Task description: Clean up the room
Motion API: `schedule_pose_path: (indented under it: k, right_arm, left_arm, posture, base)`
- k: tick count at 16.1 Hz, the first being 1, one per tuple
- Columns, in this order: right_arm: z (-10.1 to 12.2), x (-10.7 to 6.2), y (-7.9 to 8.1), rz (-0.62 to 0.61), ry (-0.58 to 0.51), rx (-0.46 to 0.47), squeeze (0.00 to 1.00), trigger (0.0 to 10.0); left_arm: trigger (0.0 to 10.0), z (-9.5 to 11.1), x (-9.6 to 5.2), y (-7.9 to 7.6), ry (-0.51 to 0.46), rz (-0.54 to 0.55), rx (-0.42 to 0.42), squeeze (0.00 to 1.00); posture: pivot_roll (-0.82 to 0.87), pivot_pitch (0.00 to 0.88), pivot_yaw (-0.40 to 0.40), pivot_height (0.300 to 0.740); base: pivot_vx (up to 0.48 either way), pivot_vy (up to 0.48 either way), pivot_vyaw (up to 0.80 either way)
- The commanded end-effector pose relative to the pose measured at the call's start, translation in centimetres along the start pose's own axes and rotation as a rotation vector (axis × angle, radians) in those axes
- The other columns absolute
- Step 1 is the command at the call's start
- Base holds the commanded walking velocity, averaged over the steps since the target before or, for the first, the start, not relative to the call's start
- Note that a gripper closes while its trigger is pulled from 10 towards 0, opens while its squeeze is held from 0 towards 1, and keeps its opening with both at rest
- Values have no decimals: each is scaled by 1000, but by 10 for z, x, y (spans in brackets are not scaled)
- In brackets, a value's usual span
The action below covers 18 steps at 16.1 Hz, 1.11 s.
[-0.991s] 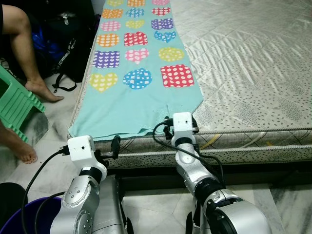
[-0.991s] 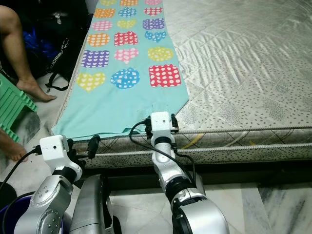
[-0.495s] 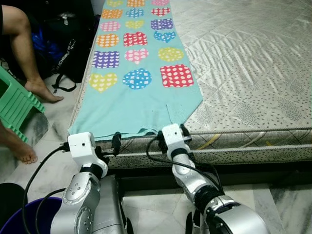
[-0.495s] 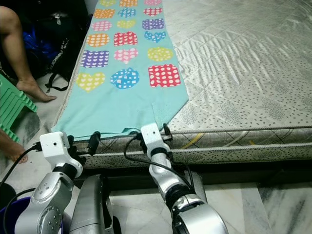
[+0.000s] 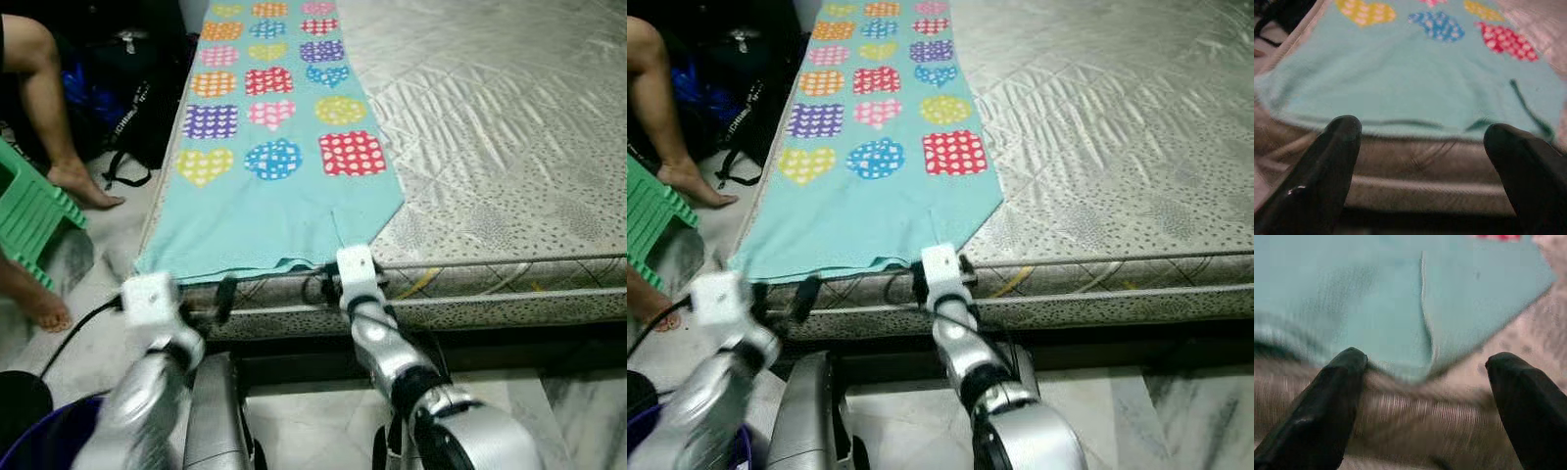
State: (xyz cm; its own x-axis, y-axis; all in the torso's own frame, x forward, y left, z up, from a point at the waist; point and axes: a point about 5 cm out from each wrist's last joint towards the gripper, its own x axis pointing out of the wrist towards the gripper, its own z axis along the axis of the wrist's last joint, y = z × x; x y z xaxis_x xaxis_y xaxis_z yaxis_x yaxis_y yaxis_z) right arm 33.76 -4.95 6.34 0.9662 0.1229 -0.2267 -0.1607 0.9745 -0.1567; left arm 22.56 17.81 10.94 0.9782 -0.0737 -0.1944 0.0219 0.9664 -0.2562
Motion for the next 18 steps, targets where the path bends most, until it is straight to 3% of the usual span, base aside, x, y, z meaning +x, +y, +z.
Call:
schedule_pose_path:
  k: [1,2,4,5,7,8,10,12,15,17,18]
  right_arm:
    - [21,-4,46,111,-32,78,0,10000]
    - [24,-3,43,128,-57,117,0,10000]
    - [41,3,6,-10,-218,200,0,10000]
    - [51,7,-22,-102,-268,249,0,10000]
    - [62,11,-50,-151,-312,276,0,10000]
    - [71,14,-71,-163,-339,301,0,10000]
    - [76,12,-105,-169,-375,281,0,10000]
    - [67,4,-116,-136,-380,243,0,10000]
    - [51,-17,-127,-153,-388,290,0,10000]
    - [43,-27,-129,-145,-365,317,0,10000]
    - [41,-30,-129,-142,-358,283,0,10000]
  left_arm:
    - [10000,0,-5,7,10,19,8,0]
    - [10000,-5,-11,15,29,43,21,0]
    - [10000,-7,-14,18,34,53,18,0]
    - [10000,-5,-11,15,19,46,12,0]
    - [10000,-1,-6,11,-5,42,11,0]
    - [10000,1,-4,11,-17,43,14,0]
    - [10000,3,0,13,-35,53,18,0]
    - [10000,7,2,15,-67,63,3,0]
    - [10000,6,6,16,-76,89,-37,0]
    - [10000,5,7,16,-75,87,-34,0]
    - [10000,4,8,15,-76,85,-38,0]
  posture:
    - [161,85,59,486]
    - [160,82,58,486]
    - [137,65,45,486]
    - [130,57,44,486]
    - [118,42,48,486]
    - [108,36,52,486]
    - [83,25,58,486]
    - [65,17,54,486]
    - [39,7,47,486]
    - [31,4,48,486]
    - [29,2,50,486]
  base:
    - [0,0,0]
    - [0,0,0]
    - [0,0,0]
    - [0,0,0]
    - [0,0,0]
    - [0,0,0]
    - [0,0,0]
    - [0,0,0]
    - [0,0,0]
    - [0,0,-716]
    - [0,0,-700]
